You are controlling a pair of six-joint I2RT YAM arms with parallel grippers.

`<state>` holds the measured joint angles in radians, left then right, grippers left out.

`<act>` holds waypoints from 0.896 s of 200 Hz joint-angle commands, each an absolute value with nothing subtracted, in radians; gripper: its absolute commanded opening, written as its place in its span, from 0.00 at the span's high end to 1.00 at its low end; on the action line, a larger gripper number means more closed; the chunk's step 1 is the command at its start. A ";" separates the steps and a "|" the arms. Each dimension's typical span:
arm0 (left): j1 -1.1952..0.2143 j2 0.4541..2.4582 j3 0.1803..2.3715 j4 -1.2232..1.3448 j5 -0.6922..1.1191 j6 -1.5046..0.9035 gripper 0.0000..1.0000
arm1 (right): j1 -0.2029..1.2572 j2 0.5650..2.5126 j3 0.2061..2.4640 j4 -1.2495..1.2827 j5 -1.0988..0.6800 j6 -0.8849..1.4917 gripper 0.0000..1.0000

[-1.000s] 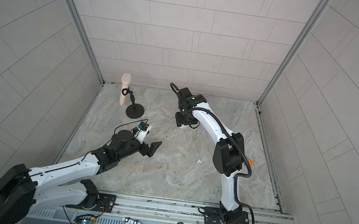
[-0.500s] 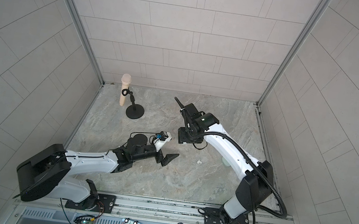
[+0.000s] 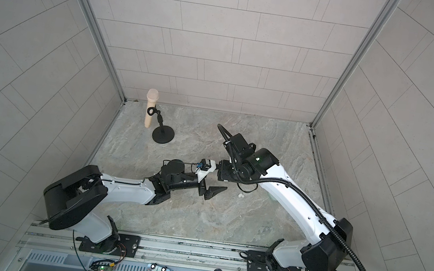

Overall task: Insert wireless bluetooth earbuds into charging case
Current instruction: Pass the charging case.

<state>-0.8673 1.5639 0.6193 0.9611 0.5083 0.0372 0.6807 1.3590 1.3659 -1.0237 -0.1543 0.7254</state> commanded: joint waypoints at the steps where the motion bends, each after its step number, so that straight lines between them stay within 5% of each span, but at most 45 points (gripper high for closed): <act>1: -0.887 1.581 0.662 0.969 0.551 0.072 0.10 | 0.687 1.320 1.367 -1.061 -0.141 0.767 0.41; 79: -0.897 1.602 0.690 0.927 0.567 0.095 0.34 | 0.690 1.305 1.386 -1.072 -0.142 0.776 0.41; 179: -0.904 1.605 0.696 0.916 0.570 0.103 0.48 | 0.692 1.305 1.388 -1.039 -0.166 0.799 0.41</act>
<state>-0.8932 1.5978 0.6697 0.9298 0.5484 0.0982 0.6827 1.3285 1.3666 -1.0668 -0.1577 0.7712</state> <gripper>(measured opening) 0.530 0.633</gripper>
